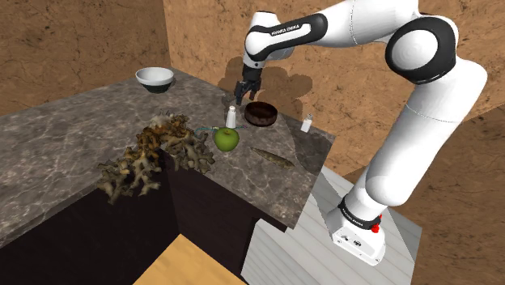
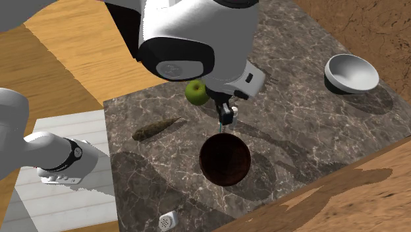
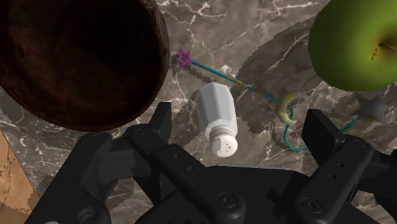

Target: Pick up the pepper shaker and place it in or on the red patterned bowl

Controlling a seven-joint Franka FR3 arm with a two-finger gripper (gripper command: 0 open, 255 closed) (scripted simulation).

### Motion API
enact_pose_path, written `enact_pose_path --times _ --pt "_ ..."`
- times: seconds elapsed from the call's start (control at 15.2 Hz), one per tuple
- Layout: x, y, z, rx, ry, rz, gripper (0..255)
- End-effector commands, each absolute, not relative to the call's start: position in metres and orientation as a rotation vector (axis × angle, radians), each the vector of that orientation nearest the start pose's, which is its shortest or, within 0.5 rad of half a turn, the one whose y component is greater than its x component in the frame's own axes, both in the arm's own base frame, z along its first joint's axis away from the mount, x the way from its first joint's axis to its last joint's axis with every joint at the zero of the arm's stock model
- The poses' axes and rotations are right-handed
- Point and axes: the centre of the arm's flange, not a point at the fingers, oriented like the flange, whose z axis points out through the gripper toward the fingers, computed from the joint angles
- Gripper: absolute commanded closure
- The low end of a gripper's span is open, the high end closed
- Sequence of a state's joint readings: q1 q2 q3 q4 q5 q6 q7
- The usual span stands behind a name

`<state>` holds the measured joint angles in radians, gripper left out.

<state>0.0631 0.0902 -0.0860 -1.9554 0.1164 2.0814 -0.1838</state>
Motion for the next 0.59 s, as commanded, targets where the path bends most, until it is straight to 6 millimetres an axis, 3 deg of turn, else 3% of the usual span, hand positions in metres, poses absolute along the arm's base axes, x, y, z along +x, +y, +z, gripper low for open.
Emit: enact_pose_path --times 0.0,0.26,0.53 --pt "0.605 -0.006 0.425 -3.044 -0.174 -0.074 0" --pt "0.649 -0.002 0.402 -3.039 -0.194 -0.082 0" --pt "0.649 0.0 0.381 -3.039 -0.194 -0.082 0"
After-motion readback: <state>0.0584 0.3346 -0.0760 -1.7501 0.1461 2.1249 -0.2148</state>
